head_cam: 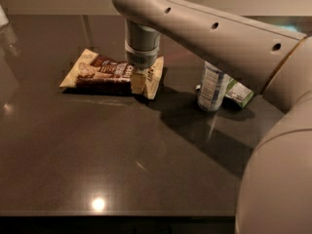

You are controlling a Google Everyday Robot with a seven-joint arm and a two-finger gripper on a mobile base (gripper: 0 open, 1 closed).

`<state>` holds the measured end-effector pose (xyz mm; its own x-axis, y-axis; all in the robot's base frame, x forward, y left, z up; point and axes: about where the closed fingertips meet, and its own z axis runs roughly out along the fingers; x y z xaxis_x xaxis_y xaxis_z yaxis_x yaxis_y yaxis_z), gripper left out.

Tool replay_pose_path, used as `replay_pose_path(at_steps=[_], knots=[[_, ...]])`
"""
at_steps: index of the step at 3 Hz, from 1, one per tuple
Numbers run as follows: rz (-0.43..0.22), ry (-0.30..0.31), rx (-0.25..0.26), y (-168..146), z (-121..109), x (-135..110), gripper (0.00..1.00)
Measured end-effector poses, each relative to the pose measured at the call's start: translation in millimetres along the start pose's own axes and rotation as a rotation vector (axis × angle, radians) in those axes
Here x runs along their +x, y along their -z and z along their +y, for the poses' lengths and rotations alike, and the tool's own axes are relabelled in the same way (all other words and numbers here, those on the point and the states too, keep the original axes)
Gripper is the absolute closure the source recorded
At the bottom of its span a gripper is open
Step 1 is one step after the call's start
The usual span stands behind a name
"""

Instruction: Pick brown chip bag

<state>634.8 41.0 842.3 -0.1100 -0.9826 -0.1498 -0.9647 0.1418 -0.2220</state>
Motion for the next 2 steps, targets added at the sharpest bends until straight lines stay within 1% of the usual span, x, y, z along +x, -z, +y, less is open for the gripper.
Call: replay_pose_path(at_steps=[1, 2], knots=[[-0.056, 0.018, -0.032, 26.8, 14.4, 4.4, 1.00], [-0.155, 0.071, -0.064, 80.8, 40.5, 9.2, 1.00]])
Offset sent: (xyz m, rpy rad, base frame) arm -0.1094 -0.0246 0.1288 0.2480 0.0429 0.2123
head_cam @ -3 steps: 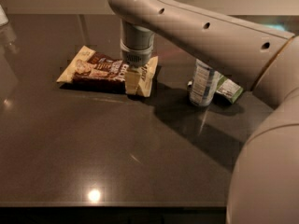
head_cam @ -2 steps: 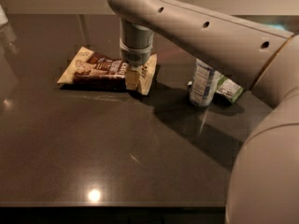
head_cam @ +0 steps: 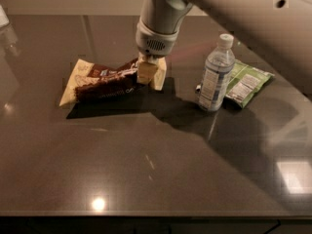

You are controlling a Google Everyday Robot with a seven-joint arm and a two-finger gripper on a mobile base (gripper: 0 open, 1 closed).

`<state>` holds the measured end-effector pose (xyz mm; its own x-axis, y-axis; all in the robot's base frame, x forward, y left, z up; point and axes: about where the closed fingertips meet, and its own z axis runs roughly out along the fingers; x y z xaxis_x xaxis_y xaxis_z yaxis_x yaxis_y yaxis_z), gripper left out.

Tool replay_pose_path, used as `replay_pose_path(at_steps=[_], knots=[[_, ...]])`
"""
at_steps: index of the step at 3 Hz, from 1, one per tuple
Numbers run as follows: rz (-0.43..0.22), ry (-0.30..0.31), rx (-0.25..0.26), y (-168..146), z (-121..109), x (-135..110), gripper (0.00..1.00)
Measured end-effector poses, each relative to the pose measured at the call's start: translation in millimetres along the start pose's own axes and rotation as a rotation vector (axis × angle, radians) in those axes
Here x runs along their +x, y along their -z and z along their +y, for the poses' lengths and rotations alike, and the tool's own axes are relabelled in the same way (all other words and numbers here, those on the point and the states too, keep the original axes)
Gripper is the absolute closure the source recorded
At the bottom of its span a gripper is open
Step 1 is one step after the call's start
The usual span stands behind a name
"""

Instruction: Pick brown chip bag

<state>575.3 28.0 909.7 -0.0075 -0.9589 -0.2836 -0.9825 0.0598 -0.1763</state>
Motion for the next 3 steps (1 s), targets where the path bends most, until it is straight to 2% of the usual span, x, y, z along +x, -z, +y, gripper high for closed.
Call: replay_pose_path(at_steps=[1, 2, 3], knots=[[-0.079, 0.084, -0.023, 45.4, 23.6, -7.2, 1.00], [-0.146, 0.199, -0.050, 81.0, 44.3, -19.7, 1.00], [-0.198, 0.337, -0.079, 112.1, 54.8, -31.9, 1.00]])
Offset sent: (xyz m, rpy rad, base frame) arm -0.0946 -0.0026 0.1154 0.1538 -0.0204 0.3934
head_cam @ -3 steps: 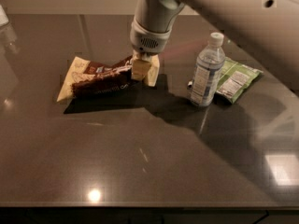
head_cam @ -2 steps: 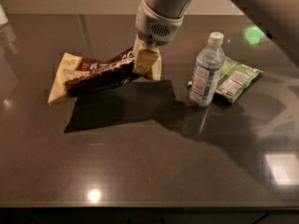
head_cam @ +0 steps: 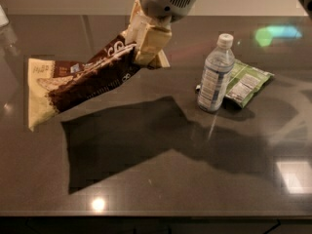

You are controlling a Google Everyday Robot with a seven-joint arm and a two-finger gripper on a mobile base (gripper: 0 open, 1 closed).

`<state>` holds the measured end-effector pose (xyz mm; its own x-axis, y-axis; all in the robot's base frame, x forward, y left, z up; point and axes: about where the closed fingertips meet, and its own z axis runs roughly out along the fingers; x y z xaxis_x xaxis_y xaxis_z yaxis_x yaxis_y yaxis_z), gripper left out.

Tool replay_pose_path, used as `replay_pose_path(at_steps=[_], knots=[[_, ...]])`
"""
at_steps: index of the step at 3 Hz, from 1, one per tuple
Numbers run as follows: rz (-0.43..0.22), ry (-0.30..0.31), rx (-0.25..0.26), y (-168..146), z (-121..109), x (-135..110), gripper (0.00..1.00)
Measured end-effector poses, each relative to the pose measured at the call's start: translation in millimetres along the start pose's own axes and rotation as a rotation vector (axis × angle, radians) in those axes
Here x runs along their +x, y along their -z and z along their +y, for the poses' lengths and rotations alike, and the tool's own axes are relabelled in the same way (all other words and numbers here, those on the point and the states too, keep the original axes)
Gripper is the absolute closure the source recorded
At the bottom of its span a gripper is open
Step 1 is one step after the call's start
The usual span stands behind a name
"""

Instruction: Pick brown chip bag

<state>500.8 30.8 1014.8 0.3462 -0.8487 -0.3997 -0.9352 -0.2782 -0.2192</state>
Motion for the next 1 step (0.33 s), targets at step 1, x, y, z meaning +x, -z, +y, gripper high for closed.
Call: replay_pose_path(at_steps=[1], knots=[[0.000, 0.000, 0.000, 0.0, 0.0, 0.0, 1.00]])
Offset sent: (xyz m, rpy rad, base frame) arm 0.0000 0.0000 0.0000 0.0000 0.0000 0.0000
